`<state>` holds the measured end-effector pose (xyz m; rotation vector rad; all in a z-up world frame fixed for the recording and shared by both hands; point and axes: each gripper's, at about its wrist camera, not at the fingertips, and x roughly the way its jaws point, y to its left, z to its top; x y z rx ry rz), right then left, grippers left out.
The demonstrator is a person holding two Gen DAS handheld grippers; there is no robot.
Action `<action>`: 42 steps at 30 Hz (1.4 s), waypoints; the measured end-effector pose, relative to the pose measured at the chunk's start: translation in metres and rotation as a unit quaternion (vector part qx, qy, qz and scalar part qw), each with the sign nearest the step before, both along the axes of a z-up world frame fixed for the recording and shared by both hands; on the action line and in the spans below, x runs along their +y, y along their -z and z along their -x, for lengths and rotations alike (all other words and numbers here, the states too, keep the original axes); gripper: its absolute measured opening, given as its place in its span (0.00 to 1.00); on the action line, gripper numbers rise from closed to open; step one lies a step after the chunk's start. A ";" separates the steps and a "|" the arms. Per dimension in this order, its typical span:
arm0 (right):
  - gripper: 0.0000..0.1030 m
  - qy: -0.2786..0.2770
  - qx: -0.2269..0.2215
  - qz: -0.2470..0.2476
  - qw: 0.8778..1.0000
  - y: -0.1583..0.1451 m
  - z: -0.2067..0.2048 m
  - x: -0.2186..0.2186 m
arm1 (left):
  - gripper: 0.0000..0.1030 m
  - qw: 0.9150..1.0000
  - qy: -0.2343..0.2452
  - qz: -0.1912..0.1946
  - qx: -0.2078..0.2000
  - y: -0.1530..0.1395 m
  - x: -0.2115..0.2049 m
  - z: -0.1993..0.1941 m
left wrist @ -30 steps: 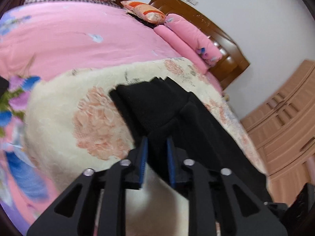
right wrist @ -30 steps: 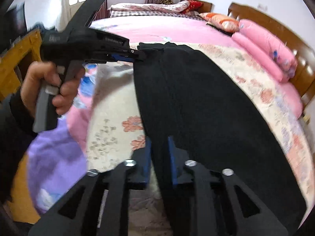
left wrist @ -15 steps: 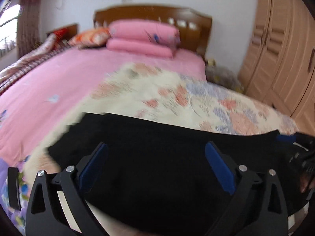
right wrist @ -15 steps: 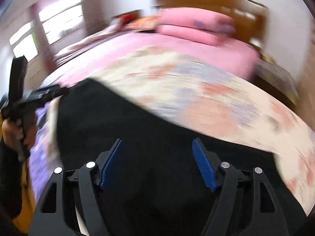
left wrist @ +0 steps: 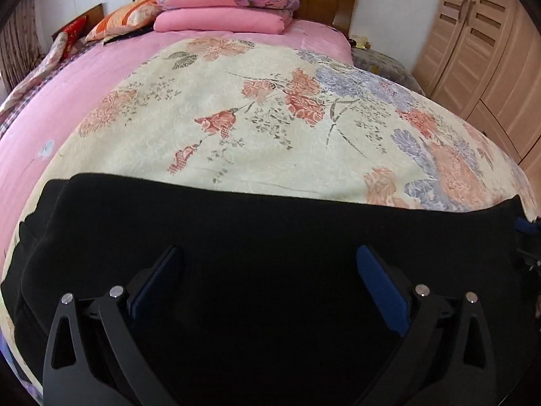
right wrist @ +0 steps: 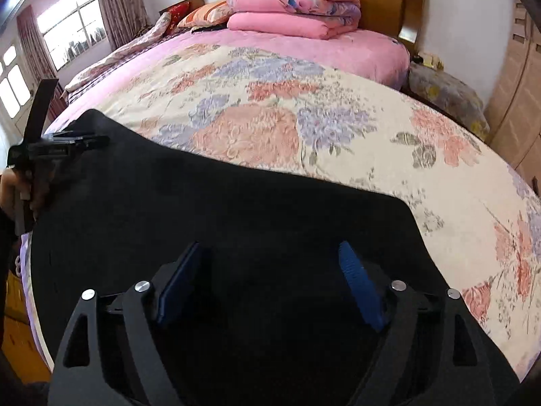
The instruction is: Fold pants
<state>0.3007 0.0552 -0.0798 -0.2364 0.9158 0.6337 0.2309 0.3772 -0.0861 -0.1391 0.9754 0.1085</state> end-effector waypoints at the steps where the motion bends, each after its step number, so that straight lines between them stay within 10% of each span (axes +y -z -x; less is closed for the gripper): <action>1: 0.89 -0.006 -0.003 0.001 1.000 0.002 0.001 0.003 | 0.99 1.000 0.000 -0.001 0.000 0.001 0.000 -0.002; 5: 0.89 -0.016 -0.013 0.020 1.000 0.002 0.009 0.007 | 0.99 1.000 -0.012 -0.008 -0.001 -0.004 -0.001 0.001; 8: 0.89 -0.009 -0.013 0.016 1.000 -0.013 0.021 -0.003 | 0.84 0.990 -0.082 -0.117 -0.020 -0.036 -0.022 0.023; 13: 0.89 0.007 -0.049 0.081 0.995 -0.017 0.048 -0.034 | 0.98 0.993 0.055 -0.062 -0.088 -0.075 -0.127 0.059; 20: 0.90 0.059 -0.035 0.127 0.990 -0.007 0.069 -0.130 | 0.98 0.984 0.164 -0.062 -0.018 -0.018 -0.236 0.049; 24: 0.90 0.116 0.037 0.021 0.992 -0.003 0.067 -0.205 | 0.99 0.987 0.159 -0.033 -0.009 -0.007 -0.229 0.041; 28: 0.90 0.160 -0.019 0.039 0.986 -0.029 0.088 -0.231 | 0.99 0.987 0.156 -0.045 -0.012 -0.005 -0.229 0.043; 32: 0.93 0.172 0.015 0.050 0.984 0.005 0.090 -0.255 | 0.99 0.987 0.152 -0.043 -0.016 -0.007 -0.226 0.045; 42: 0.93 0.225 -0.011 0.093 0.970 -0.020 0.085 -0.230 | 0.99 0.987 0.152 -0.041 -0.021 -0.007 -0.225 0.049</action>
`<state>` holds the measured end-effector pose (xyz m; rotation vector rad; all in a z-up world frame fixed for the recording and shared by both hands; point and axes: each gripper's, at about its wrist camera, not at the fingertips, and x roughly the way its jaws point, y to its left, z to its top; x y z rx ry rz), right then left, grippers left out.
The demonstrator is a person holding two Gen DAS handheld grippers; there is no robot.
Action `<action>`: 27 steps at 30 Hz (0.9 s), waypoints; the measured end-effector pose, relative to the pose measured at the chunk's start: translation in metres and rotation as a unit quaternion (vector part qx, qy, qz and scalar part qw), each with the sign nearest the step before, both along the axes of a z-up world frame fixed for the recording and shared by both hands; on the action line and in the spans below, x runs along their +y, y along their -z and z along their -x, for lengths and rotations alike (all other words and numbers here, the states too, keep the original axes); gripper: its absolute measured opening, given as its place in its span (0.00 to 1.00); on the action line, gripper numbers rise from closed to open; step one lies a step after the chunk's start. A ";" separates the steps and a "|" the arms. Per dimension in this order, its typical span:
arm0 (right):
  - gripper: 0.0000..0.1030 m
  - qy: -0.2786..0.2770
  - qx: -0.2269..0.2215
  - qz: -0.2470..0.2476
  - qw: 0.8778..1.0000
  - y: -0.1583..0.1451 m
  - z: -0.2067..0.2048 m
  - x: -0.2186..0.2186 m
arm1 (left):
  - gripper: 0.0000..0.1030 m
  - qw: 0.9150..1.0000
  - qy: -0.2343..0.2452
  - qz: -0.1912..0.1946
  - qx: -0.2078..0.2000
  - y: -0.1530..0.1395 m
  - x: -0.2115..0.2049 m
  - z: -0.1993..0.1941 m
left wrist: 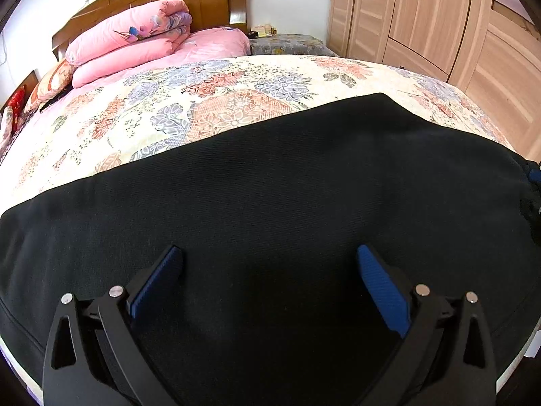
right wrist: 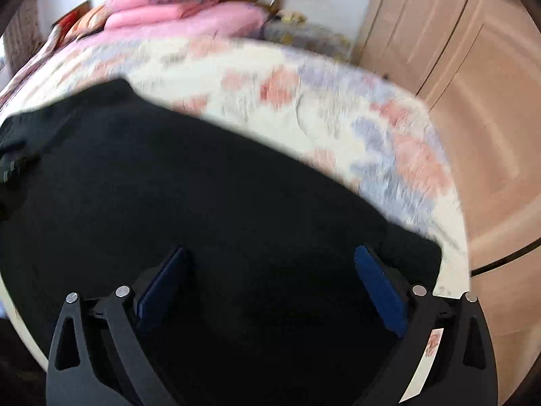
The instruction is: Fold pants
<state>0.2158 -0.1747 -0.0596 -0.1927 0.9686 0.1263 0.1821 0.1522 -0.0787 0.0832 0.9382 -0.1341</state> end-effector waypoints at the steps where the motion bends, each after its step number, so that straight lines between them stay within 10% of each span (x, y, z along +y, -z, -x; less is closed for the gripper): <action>1: 0.93 -0.010 -0.005 -0.016 1.000 -0.005 0.002 0.010 | 0.99 1.000 0.000 0.000 0.000 0.000 0.000 0.000; 8: 0.94 -0.083 0.013 -0.024 0.996 0.020 -0.013 0.090 | 0.99 1.000 -0.002 0.004 -0.002 0.000 0.000 0.001; 20: 0.95 -0.018 0.022 -0.020 0.999 0.007 -0.004 0.082 | 0.98 0.999 -0.013 0.029 -0.005 -0.009 0.008 0.006; 22: 0.96 -0.055 0.000 -0.049 0.997 -0.009 -0.003 0.106 | 0.98 0.997 -0.018 0.058 -0.039 -0.032 0.028 0.017; 27: 0.96 -0.182 0.012 -0.084 0.980 -0.013 -0.020 0.197 | 0.99 0.992 -0.110 -0.029 -0.048 -0.046 0.103 0.005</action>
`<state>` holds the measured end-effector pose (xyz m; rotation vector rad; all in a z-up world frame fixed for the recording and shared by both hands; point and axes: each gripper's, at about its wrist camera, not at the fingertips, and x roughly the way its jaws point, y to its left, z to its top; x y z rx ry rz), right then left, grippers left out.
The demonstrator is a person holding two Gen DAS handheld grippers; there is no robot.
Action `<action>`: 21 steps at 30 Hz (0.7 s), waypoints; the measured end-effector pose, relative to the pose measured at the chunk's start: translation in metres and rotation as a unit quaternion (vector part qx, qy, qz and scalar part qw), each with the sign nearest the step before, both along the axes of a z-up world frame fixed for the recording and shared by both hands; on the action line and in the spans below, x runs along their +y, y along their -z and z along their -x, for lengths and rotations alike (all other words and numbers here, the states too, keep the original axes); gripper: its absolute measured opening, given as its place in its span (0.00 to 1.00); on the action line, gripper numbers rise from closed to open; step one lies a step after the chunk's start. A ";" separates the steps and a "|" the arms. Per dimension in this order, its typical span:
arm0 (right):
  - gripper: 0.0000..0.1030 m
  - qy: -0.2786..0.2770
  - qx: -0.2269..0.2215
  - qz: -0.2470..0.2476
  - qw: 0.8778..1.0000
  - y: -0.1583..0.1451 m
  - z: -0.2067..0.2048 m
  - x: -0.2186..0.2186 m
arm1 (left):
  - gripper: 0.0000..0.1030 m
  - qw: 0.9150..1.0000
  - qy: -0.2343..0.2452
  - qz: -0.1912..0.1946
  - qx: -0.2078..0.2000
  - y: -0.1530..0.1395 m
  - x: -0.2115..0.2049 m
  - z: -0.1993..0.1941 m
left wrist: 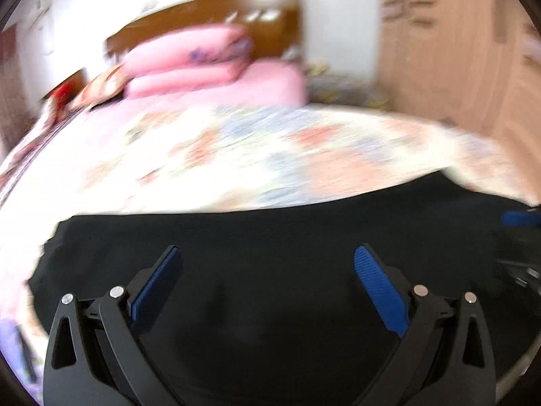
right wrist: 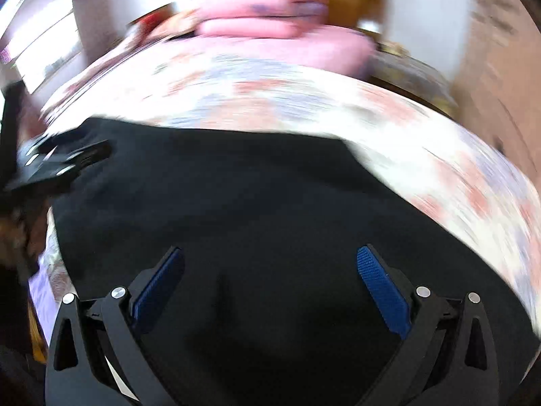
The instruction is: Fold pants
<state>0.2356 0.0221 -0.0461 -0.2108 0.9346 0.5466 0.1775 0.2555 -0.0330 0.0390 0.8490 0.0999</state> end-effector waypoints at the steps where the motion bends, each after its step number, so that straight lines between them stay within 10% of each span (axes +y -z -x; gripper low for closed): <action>1: 0.96 -0.035 -0.003 -0.001 0.999 0.001 -0.003 0.024 | 0.98 0.999 -0.031 -0.008 0.027 0.011 0.024 -0.010; 5: 0.96 -0.129 -0.016 0.002 0.992 0.005 -0.006 0.094 | 0.99 0.994 -0.088 -0.022 0.067 0.038 0.077 -0.024; 7: 0.96 -0.161 -0.017 0.008 0.987 0.013 -0.008 0.118 | 0.99 0.994 -0.086 0.037 0.051 0.045 0.098 -0.021; 21: 0.96 -0.173 -0.003 0.038 0.984 0.042 -0.006 0.125 | 0.99 0.993 -0.100 0.062 0.035 0.050 0.108 -0.017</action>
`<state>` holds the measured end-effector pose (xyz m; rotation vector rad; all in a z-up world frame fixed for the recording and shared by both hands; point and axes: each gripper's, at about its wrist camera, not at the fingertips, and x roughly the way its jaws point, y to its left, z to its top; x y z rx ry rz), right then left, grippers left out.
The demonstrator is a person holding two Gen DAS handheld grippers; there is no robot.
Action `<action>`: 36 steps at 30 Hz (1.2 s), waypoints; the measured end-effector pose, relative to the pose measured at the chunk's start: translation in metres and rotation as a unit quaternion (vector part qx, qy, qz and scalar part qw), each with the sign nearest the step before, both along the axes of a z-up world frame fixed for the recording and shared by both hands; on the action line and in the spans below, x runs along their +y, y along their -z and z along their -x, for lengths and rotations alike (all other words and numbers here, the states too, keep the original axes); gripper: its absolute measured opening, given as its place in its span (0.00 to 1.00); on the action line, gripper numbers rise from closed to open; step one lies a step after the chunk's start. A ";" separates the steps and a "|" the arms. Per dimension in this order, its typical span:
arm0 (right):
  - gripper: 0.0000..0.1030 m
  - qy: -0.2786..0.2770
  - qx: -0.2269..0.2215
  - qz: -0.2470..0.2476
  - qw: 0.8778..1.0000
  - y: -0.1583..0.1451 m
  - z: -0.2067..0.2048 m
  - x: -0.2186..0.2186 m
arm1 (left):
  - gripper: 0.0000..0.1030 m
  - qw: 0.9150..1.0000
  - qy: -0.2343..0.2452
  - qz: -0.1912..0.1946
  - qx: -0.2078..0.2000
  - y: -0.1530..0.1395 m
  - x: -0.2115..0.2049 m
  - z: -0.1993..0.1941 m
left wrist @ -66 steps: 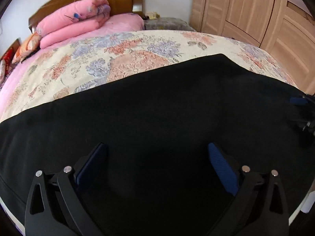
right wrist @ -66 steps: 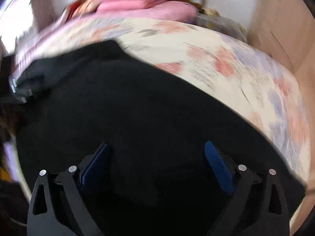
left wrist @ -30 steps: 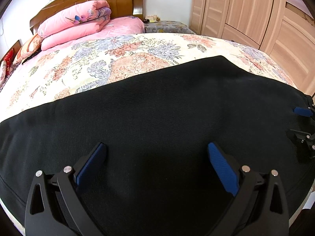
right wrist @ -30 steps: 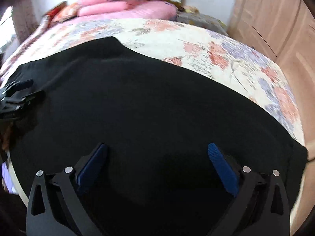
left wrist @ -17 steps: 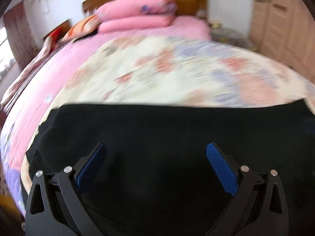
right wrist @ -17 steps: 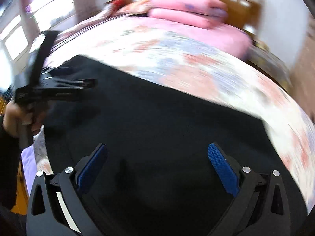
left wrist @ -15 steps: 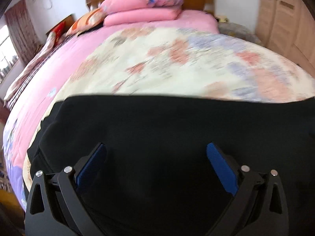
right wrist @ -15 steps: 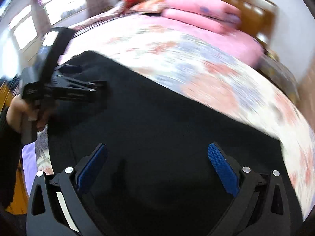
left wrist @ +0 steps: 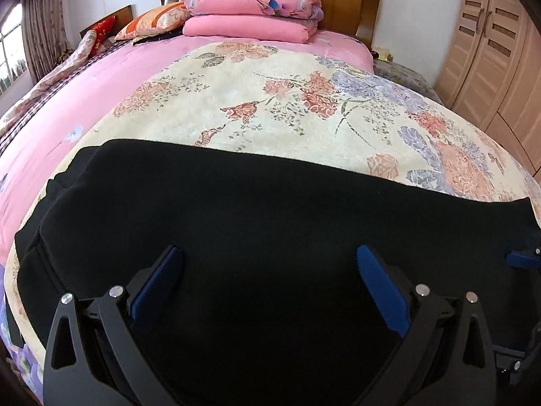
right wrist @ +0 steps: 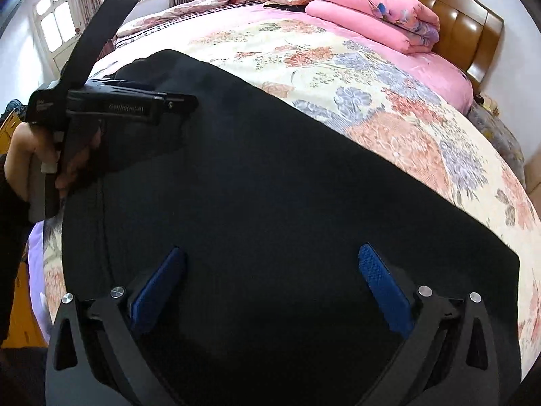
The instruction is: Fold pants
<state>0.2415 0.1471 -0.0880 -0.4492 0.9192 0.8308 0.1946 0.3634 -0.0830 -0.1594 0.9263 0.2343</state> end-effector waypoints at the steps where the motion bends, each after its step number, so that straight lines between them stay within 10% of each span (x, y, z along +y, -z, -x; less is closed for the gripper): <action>1: 0.96 0.000 0.000 -0.001 1.000 0.001 -0.001 -0.003 | 0.99 1.000 -0.001 0.001 0.000 0.000 0.000 0.000; 7: 0.96 0.009 0.004 0.015 1.000 -0.012 -0.009 0.013 | 0.97 1.000 -0.011 -0.003 -0.001 -0.011 -0.001 0.007; 10: 0.96 -0.012 -0.015 -0.002 1.000 -0.022 -0.002 0.016 | 0.99 0.995 -0.034 0.020 -0.090 -0.047 0.012 0.044; 14: 0.96 -0.004 -0.014 0.022 1.000 -0.001 -0.006 0.021 | 0.98 0.973 -0.158 0.102 -0.138 -0.056 0.089 0.094; 17: 0.96 0.000 -0.001 -0.014 1.000 0.001 -0.012 0.015 | 0.94 0.933 -0.237 0.220 -0.156 -0.035 0.154 0.137; 19: 0.96 0.000 -0.002 -0.013 1.000 0.002 -0.013 0.016 | 0.90 0.909 -0.260 0.280 -0.166 -0.020 0.182 0.158; 24: 0.96 0.000 -0.005 -0.010 1.000 0.004 -0.014 0.019 | 0.84 0.881 -0.222 0.388 -0.156 0.009 0.198 0.151; 28: 0.96 -0.002 -0.006 -0.010 1.000 0.005 -0.011 0.013 | 0.86 0.889 -0.210 0.388 -0.125 0.016 0.190 0.130; 32: 0.96 -0.002 -0.006 -0.010 1.000 0.005 -0.011 0.013 | 0.90 0.864 -0.198 0.441 -0.139 0.021 0.212 0.116; 36: 0.96 -0.001 -0.006 -0.010 1.000 0.005 -0.011 0.013 | 0.40 0.875 -0.187 0.427 -0.129 0.012 0.213 0.111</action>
